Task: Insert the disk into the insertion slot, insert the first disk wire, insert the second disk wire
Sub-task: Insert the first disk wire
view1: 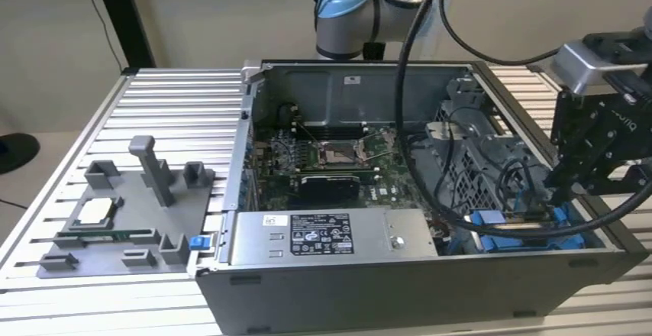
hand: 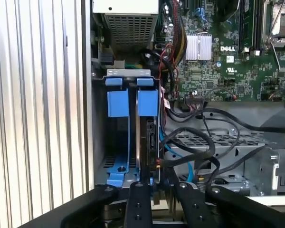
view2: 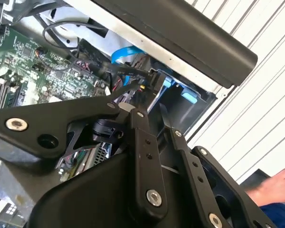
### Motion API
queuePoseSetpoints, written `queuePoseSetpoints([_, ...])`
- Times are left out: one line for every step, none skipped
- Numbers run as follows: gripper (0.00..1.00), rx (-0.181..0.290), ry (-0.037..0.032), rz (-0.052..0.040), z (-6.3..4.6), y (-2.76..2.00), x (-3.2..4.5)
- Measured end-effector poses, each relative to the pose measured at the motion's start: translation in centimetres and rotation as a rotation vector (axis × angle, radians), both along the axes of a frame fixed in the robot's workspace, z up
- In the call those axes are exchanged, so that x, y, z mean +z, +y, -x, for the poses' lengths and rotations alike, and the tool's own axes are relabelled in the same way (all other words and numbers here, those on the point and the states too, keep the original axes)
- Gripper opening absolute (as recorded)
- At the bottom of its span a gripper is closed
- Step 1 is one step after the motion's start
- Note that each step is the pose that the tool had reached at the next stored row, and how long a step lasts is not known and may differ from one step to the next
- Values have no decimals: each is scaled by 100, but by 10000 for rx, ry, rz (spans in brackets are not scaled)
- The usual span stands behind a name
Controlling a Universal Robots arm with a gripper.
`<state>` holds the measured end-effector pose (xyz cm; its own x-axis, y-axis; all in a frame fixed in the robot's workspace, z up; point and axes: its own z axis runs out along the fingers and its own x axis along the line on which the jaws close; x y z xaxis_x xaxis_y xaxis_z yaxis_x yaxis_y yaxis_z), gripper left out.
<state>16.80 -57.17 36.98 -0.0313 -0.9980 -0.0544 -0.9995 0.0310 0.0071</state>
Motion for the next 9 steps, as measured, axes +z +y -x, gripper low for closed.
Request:
queuePoseSetpoints([0, 0, 84, -1, -33, 0, 0])
queuePoseSetpoints([0, -1, 166, -1, -65, 0, 1])
queuePoseSetpoints([0, -1, 249, 0, -97, 0, 2])
queuePoseSetpoints([0, 0, 333, -1, -131, 0, 2])
queuePoseSetpoints([0, 0, 407, -1, -163, -1, 3])
queuePoseSetpoints([0, 0, 480, 0, -198, 0, 3])
queuePoseSetpoints([0, 0, 546, -1, -237, 0, 3])
queuePoseSetpoints([0, 0, 597, 0, -277, 0, 3])
queuePoseSetpoints([0, 0, 643, 0, -313, 0, 4])
